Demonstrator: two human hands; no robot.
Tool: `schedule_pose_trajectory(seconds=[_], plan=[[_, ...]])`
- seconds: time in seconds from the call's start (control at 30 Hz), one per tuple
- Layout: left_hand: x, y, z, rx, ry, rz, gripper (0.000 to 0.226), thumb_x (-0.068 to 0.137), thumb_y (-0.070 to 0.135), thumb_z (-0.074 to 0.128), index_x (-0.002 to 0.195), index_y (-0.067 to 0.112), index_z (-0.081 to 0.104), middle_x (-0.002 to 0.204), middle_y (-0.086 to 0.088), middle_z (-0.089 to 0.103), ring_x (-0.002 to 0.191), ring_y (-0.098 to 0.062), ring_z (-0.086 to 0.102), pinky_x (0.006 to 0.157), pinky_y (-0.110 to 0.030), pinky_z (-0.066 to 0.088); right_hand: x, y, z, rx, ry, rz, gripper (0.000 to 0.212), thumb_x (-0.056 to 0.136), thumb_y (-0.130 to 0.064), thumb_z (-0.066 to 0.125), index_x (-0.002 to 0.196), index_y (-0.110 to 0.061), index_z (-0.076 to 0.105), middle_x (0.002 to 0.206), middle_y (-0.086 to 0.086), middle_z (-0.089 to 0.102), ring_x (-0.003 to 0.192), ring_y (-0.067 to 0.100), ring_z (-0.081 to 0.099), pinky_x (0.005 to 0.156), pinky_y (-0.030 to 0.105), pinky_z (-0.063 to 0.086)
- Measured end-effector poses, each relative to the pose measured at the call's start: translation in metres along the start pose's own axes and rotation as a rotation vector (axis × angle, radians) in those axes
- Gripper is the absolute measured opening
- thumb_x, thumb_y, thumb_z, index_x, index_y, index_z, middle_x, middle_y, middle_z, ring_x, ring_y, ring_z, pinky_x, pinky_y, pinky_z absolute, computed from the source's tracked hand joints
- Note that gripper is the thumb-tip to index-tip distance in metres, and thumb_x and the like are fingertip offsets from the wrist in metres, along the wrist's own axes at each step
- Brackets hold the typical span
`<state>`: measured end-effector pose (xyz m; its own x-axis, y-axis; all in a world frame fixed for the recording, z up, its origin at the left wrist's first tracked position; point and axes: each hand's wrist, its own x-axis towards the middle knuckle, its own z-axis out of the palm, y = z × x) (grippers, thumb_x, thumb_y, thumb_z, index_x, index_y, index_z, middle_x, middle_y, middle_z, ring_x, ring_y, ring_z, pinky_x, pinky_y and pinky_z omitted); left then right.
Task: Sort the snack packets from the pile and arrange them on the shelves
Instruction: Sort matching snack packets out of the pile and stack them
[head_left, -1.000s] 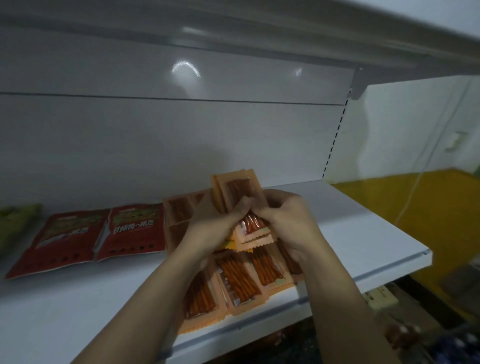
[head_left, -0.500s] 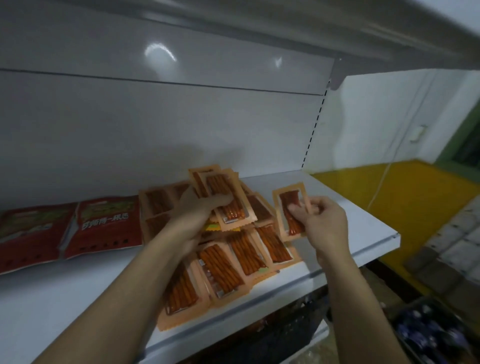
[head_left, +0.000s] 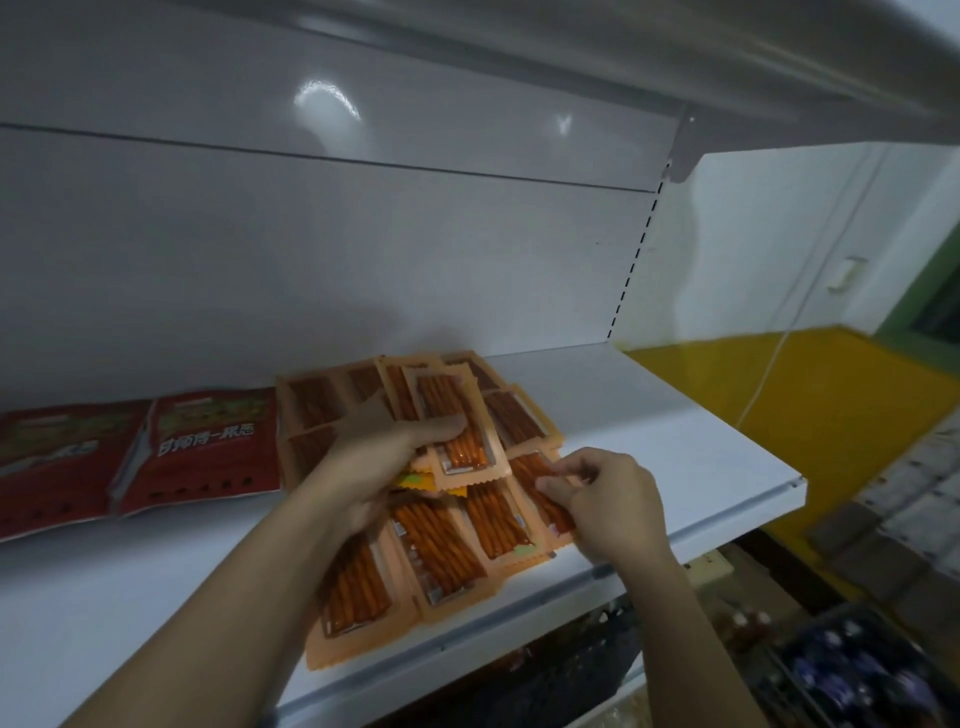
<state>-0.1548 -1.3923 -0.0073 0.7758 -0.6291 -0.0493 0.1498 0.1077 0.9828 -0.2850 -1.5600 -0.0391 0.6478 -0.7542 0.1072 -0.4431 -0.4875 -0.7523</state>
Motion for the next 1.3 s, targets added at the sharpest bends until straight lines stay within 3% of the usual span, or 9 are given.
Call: schedule_pose_trajectory(seconds=[0.17, 0.33, 0.43, 0.53, 0.7, 0.83, 1.0, 1.13, 1.3], plan=[[-0.003, -0.003, 0.001, -0.001, -0.022, -0.018, 0.024, 0.082, 0.011, 0.075, 0.105, 0.006, 0.071, 0.096, -0.019, 0.074, 0.083, -0.037, 0.072, 0.07, -0.044, 0.06, 0.001, 0.002, 0.003, -0.193, 0.097, -0.121, 0.008, 0.083, -0.045, 0.072, 0.085, -0.037, 0.07, 0.098, -0.015, 0.057, 0.1, 0.012, 0.058, 0.086, 0.036, 0.053], [-0.002, 0.001, -0.004, 0.01, -0.043, 0.029, 0.034, 0.075, 0.013, 0.077, 0.107, 0.008, 0.069, 0.098, -0.013, 0.075, 0.086, -0.028, 0.074, 0.072, -0.037, 0.06, 0.002, -0.04, -0.004, 0.254, -0.152, -0.239, 0.019, 0.087, -0.043, 0.069, 0.104, -0.04, 0.061, 0.096, -0.02, 0.067, 0.087, -0.006, 0.065, 0.067, 0.007, 0.049], [-0.006, 0.004, -0.005, -0.01, -0.026, 0.051, 0.029, 0.077, 0.015, 0.075, 0.103, 0.006, 0.068, 0.081, -0.012, 0.075, 0.064, -0.025, 0.072, 0.046, -0.03, 0.055, 0.011, -0.059, 0.006, 0.23, -0.331, -0.386, 0.051, 0.075, -0.047, 0.078, 0.122, -0.046, 0.059, 0.111, -0.018, 0.069, 0.099, -0.002, 0.065, 0.085, 0.024, 0.053], [-0.004, 0.004, -0.01, -0.023, 0.037, 0.069, 0.033, 0.073, 0.028, 0.075, 0.1, 0.01, 0.069, 0.082, -0.017, 0.073, 0.064, -0.031, 0.07, 0.052, -0.038, 0.057, 0.017, -0.071, 0.023, 0.262, -0.32, -0.439, 0.068, 0.069, -0.03, 0.086, 0.131, -0.036, 0.058, 0.119, -0.015, 0.065, 0.105, 0.0, 0.063, 0.09, 0.025, 0.052], [0.002, 0.008, -0.02, -0.172, 0.102, 0.049, 0.043, 0.07, 0.021, 0.073, 0.109, 0.005, 0.068, 0.101, -0.028, 0.071, 0.085, -0.044, 0.067, 0.073, -0.053, 0.055, 0.025, -0.088, 0.033, 0.569, -0.351, -0.27, 0.046, 0.077, -0.002, 0.079, 0.114, -0.026, 0.067, 0.096, 0.007, 0.069, 0.067, 0.021, 0.071, 0.058, 0.037, 0.06], [0.011, 0.007, -0.032, -0.135, 0.182, 0.05, 0.032, 0.08, 0.001, 0.069, 0.111, -0.001, 0.064, 0.094, -0.024, 0.071, 0.066, -0.034, 0.067, 0.043, -0.032, 0.052, 0.041, -0.096, 0.029, 0.623, -0.318, -0.277, 0.04, 0.081, 0.004, 0.074, 0.11, -0.021, 0.067, 0.077, 0.003, 0.07, 0.066, 0.024, 0.072, 0.057, 0.036, 0.06], [0.024, 0.018, -0.056, -0.144, 0.289, 0.086, 0.02, 0.086, -0.003, 0.061, 0.105, 0.0, 0.067, 0.092, -0.023, 0.07, 0.065, -0.027, 0.069, 0.051, -0.033, 0.057, 0.076, -0.095, 0.02, 0.495, -0.059, -0.244, 0.024, 0.082, -0.01, 0.077, 0.095, -0.03, 0.073, 0.08, 0.018, 0.071, 0.073, 0.037, 0.071, 0.071, 0.045, 0.058], [0.038, 0.034, -0.074, -0.057, 0.358, 0.067, 0.012, 0.084, 0.002, 0.066, 0.09, 0.011, 0.069, 0.079, -0.014, 0.07, 0.055, -0.024, 0.067, 0.052, -0.035, 0.056, 0.095, -0.097, 0.011, 0.487, 0.044, -0.22, 0.016, 0.083, -0.016, 0.077, 0.098, -0.021, 0.075, 0.083, 0.006, 0.073, 0.075, 0.019, 0.069, 0.067, 0.028, 0.051], [0.048, 0.032, -0.08, 0.027, 0.337, 0.027, 0.022, 0.081, -0.002, 0.07, 0.102, 0.007, 0.069, 0.084, -0.018, 0.072, 0.054, -0.022, 0.068, 0.043, -0.03, 0.052, 0.117, -0.102, 0.04, 0.345, -0.087, -0.209, 0.011, 0.081, -0.023, 0.079, 0.082, -0.022, 0.068, 0.074, 0.004, 0.067, 0.053, 0.009, 0.059, 0.049, 0.025, 0.04]])
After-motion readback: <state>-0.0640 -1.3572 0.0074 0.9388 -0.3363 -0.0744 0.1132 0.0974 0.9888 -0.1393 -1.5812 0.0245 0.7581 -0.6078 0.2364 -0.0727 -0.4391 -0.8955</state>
